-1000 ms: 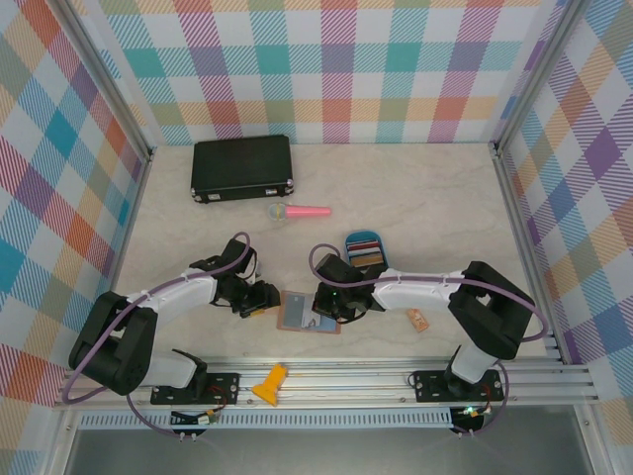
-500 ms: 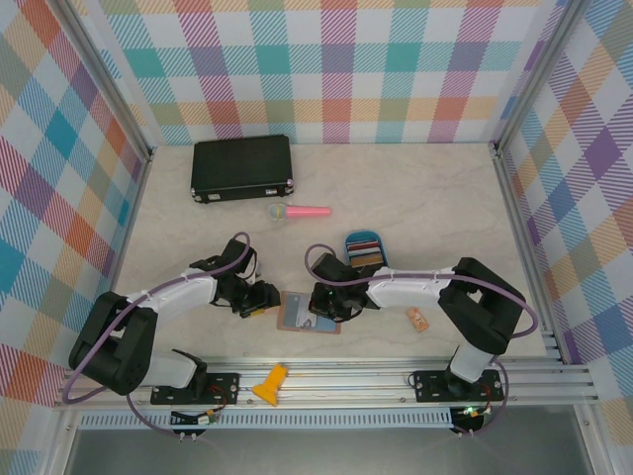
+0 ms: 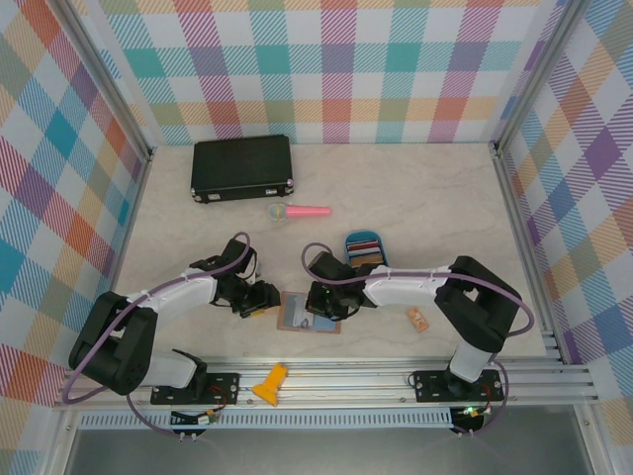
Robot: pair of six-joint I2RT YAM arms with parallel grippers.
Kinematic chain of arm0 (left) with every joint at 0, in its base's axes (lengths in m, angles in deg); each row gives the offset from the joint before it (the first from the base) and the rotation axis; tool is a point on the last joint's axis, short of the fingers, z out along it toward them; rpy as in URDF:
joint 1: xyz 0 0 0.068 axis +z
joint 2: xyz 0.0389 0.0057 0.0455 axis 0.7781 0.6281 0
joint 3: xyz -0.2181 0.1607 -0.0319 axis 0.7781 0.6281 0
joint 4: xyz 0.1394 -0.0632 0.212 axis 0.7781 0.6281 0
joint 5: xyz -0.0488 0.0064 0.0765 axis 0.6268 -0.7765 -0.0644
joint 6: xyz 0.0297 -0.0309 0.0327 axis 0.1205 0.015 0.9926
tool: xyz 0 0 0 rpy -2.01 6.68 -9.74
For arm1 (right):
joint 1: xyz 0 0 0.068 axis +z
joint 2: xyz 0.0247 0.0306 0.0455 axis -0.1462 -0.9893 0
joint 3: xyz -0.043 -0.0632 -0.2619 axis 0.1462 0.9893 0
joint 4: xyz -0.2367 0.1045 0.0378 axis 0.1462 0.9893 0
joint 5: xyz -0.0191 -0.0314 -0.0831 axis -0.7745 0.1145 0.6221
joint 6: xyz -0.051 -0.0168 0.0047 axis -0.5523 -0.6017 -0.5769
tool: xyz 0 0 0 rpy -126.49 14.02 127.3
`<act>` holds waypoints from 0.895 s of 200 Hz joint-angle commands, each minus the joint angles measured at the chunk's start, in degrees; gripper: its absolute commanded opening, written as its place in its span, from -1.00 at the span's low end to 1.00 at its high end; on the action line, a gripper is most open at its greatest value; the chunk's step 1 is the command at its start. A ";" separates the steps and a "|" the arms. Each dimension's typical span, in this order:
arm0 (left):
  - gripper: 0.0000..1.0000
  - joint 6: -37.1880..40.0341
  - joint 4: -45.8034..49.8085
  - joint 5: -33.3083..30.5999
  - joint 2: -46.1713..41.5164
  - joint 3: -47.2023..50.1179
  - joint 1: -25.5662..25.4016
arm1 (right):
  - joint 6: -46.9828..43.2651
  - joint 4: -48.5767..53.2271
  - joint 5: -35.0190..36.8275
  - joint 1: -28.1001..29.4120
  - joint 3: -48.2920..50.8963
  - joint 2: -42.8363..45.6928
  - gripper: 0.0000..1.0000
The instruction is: Put the credit cards into the card holder
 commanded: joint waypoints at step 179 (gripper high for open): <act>0.01 -0.36 2.17 -1.27 2.51 1.18 -0.64 | -1.16 4.90 1.41 0.93 -0.58 -0.29 -0.44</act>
